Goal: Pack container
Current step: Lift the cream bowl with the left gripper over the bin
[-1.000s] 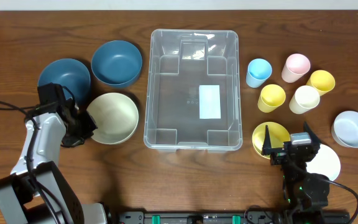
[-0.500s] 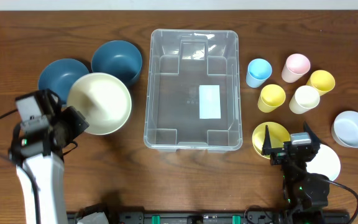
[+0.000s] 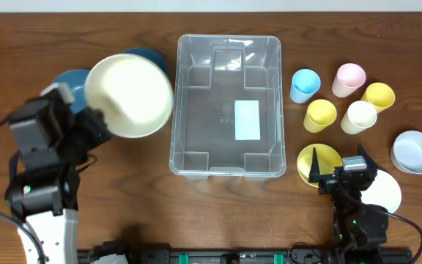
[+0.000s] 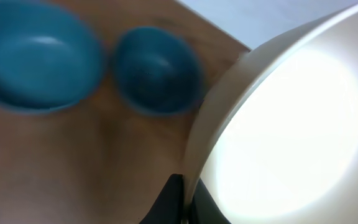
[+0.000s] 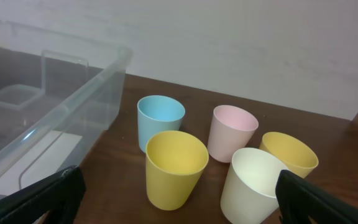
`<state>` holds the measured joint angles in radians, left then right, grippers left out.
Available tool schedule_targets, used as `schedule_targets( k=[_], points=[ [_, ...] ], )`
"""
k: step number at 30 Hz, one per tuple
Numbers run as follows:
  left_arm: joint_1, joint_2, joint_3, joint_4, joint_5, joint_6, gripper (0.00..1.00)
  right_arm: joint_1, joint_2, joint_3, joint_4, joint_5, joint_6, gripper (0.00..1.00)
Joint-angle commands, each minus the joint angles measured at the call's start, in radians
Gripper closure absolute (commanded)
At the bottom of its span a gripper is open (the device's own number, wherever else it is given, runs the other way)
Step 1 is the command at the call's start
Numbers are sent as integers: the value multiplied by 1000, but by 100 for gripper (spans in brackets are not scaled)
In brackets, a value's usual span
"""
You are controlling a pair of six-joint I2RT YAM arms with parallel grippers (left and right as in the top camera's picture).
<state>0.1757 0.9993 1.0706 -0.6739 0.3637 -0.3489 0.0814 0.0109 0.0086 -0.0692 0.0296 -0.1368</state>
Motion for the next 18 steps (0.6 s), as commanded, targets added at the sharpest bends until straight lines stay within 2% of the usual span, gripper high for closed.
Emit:
schedule_targets(
  k=[1,8,18],
  points=[
    [-115,83,124,13,39,-16,94,11,-5,-3,-3,-4,-7,1],
    [-310,323,382,0,-71,-16,94,11,-5,-3,-3,-4,-7,1],
    [-453,643,628,-8,-115,26,94,11,-5,-3,-3,-4,-7,1]
  ],
)
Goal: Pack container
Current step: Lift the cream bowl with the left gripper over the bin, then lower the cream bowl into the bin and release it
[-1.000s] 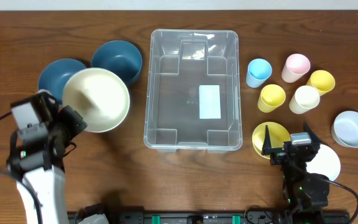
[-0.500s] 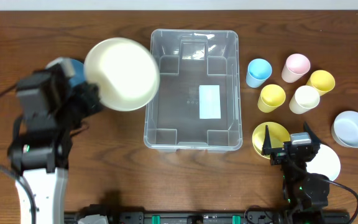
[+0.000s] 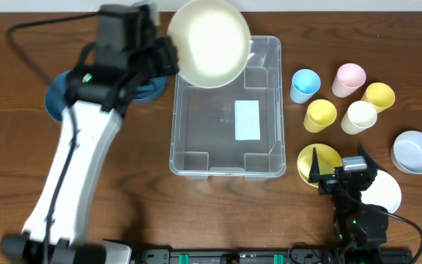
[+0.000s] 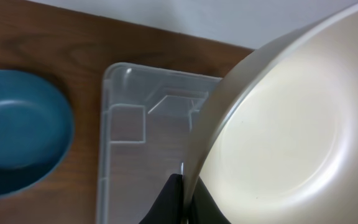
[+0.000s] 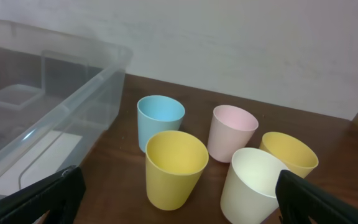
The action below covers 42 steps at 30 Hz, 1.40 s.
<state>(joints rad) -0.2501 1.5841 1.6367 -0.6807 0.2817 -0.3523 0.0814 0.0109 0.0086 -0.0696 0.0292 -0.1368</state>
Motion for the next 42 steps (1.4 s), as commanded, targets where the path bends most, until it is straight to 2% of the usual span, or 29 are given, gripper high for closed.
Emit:
schedule_targets(
  k=[1,8,22,28,31,35,42],
  points=[
    [-39,87,77,-2,-55,36,94,11,-5,-3,-2,-3,-7,1],
    [-106,233,106,15,-192,75,94,11,-5,-3,-2,-3,-7,1],
    [-131,455,106,84,-197,78,94,11,-5,-3,-2,-3,-7,1],
    [-139,497,103,79,-197,78,94,11,-5,-3,-2,-3,-7,1],
    [-145,507,103,76,-197,78,87,11,-5,-3,-2,-3,-7,1],
    [-146,502,105,85,-197,78,83,11,-5,-3,-2,-3,-7,1],
    [-146,457,107,85,-197,79,83,11,-5,-3,-2,-3,-7,1]
  ],
)
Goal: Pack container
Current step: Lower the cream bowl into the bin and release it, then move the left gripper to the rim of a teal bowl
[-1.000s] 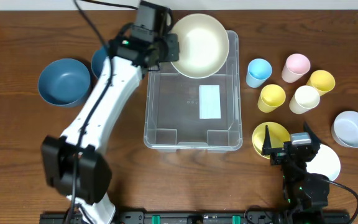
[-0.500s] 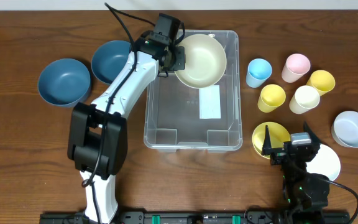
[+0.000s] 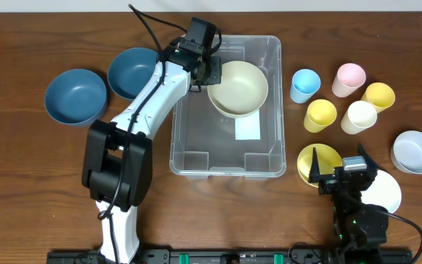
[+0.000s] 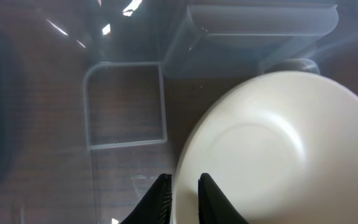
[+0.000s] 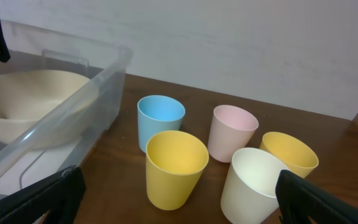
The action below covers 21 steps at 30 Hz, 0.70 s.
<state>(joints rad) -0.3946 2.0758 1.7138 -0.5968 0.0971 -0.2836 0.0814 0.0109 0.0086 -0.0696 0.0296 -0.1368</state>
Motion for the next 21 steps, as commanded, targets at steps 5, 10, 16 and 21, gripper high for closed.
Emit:
schedule_targets(
  k=[5,10,16,21],
  points=[
    [4,-151,37,-1,-14,14,83,11,-5,-3,-2,-4,-7,1],
    [49,-312,37,-95,-132,13,83,11,-5,-3,-2,-4,-7,1],
    [214,-440,37,-244,-214,-37,77,11,-5,-3,-2,-4,-7,1],
    [417,-433,16,-330,-176,-149,24,11,-5,-3,-2,-4,-7,1]
  ],
)
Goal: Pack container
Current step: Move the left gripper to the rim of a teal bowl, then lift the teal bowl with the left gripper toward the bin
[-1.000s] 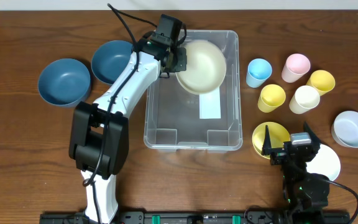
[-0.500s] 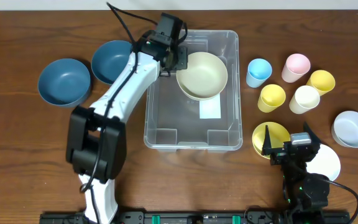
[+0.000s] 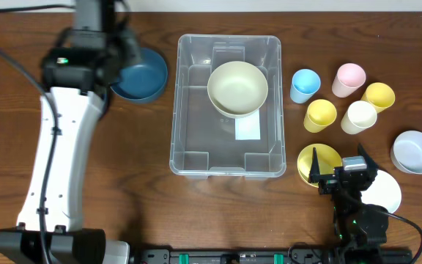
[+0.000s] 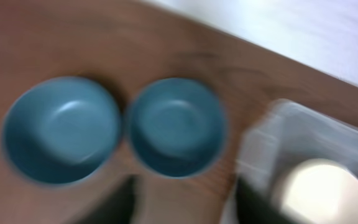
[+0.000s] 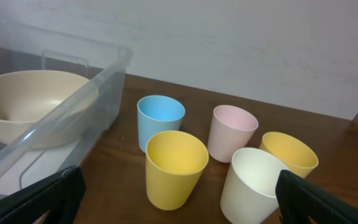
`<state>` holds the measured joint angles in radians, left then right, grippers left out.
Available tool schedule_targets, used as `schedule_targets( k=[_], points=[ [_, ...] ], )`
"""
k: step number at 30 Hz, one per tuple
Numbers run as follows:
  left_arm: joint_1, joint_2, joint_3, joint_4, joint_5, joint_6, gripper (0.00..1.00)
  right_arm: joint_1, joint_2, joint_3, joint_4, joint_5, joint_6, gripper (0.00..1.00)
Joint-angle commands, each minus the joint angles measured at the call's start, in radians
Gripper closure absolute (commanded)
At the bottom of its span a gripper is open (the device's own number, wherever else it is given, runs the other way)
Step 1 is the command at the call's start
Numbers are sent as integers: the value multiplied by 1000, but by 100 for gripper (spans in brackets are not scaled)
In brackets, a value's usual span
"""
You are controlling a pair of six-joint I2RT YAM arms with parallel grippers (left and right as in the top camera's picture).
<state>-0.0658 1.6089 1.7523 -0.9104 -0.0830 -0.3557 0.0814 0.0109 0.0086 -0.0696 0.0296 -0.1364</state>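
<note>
A cream bowl sits upright in the far half of the clear plastic container; its edge also shows in the left wrist view. Left of the container are two dark blue bowls; overhead, one shows and my left arm covers the other. My left gripper hangs open and empty high above them, blurred. My right gripper rests open and empty near the table's front right, facing the cups.
Right of the container stand several cups: blue, pink, two yellow and cream. A yellow dish, a white plate and a pale blue bowl lie by the right gripper.
My left gripper has let go of the cream bowl, which stays in the container. The gripper was inside the container; now it is open above the two blue bowls to the left.
First my left gripper held the cream bowl left of the container, above the blue bowls. Then it held it over the container's far edge, then low inside the container. Now the bowl rests there alone and the gripper is away. The right arm has not moved.
</note>
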Motion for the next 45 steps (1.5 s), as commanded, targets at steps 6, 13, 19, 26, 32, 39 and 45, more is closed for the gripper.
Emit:
schedule_targets(
  k=[6,13,19,26,32,39,45],
  points=[
    [183,114,-90,-12,137,-151,12,11,-5,-3,-2,-4,-7,1],
    [179,302,-113,14,178,-357,16,11,-5,-3,-2,-4,-8,1],
    [179,440,-113,14,241,-449,23,11,-5,-3,-2,-4,-8,1],
    [179,507,-113,22,256,-488,35,11,-5,-3,-2,-4,-7,1],
    [180,504,-112,16,256,-487,94,11,-5,-3,-2,-4,-7,1],
    [181,502,-112,-9,256,-458,94,11,-5,-3,-2,-4,-7,1],
    [193,441,-69,-8,256,-365,94,11,-5,-3,-2,-4,-7,1]
  ],
)
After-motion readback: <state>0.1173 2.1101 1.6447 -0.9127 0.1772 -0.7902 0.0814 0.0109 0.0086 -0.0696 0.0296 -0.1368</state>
